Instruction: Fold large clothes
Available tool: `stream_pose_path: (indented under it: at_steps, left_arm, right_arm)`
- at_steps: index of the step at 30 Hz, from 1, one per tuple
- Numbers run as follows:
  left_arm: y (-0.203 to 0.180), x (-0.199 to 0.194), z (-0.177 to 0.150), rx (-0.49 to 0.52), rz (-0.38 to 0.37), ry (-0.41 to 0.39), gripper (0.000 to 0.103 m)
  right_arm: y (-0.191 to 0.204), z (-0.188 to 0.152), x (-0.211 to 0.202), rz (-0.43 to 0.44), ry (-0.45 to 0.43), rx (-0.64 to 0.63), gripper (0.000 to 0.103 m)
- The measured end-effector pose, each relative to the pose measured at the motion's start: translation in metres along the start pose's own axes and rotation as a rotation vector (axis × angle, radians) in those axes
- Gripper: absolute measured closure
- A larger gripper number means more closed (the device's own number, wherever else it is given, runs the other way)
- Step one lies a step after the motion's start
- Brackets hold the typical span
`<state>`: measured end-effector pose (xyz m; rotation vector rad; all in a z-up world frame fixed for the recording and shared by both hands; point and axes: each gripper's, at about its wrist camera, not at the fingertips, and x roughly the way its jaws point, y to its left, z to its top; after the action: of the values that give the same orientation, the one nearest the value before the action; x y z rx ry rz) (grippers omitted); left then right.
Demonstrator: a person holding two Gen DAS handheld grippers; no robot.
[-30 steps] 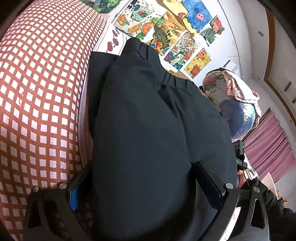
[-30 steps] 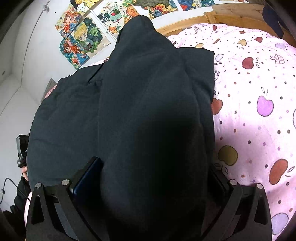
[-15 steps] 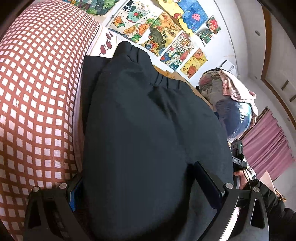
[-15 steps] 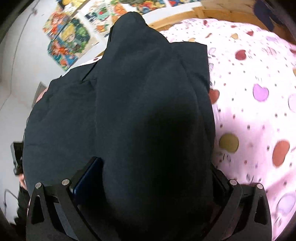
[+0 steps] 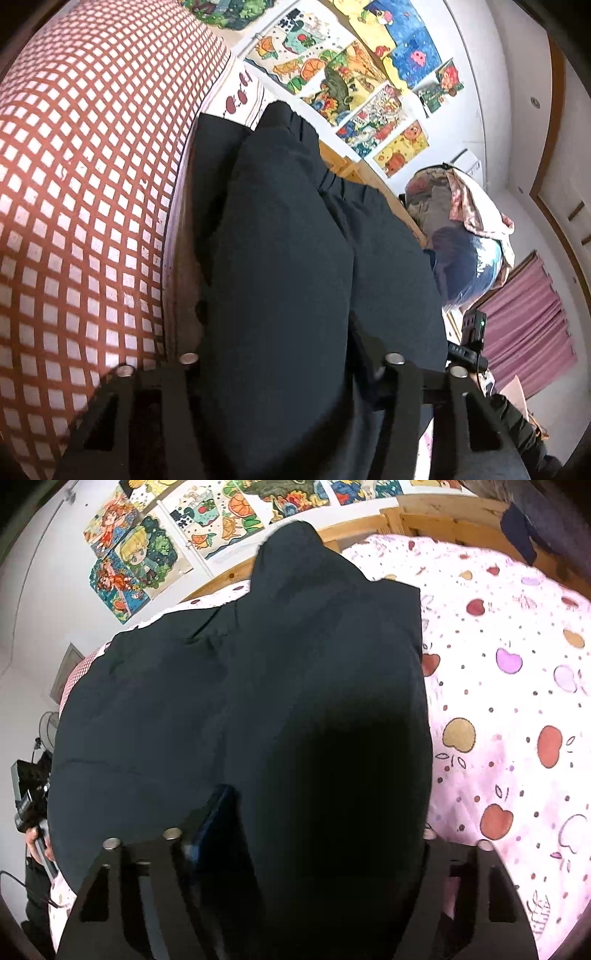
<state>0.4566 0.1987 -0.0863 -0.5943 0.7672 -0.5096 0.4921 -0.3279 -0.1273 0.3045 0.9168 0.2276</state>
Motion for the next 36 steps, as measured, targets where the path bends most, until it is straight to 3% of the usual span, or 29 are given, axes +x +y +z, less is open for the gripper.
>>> stream_pose_path:
  at_steps: [7, 10, 17, 25, 36]
  left_arm:
    - [-0.034, -0.016, 0.000, 0.029, 0.043, -0.050, 0.077]
    - [-0.051, -0.024, 0.000, 0.034, 0.045, -0.074, 0.080]
    - [-0.086, -0.049, 0.000, 0.035, 0.121, -0.122, 0.082]
    - [-0.108, -0.090, -0.005, 0.050, 0.154, -0.150, 0.083]
    - [-0.130, -0.125, -0.036, 0.070, 0.209, -0.132, 0.084]
  right_arm:
    - [0.023, 0.009, -0.020, -0.015, -0.036, -0.011, 0.079]
    - [0.028, 0.012, -0.034, -0.003, -0.073, 0.002, 0.084]
    - [0.041, 0.021, -0.076, 0.031, -0.151, -0.014, 0.087]
    - [0.056, 0.031, -0.125, 0.064, -0.195, -0.056, 0.087]
    - [0.052, -0.016, -0.170, 0.101, -0.208, -0.079, 0.087]
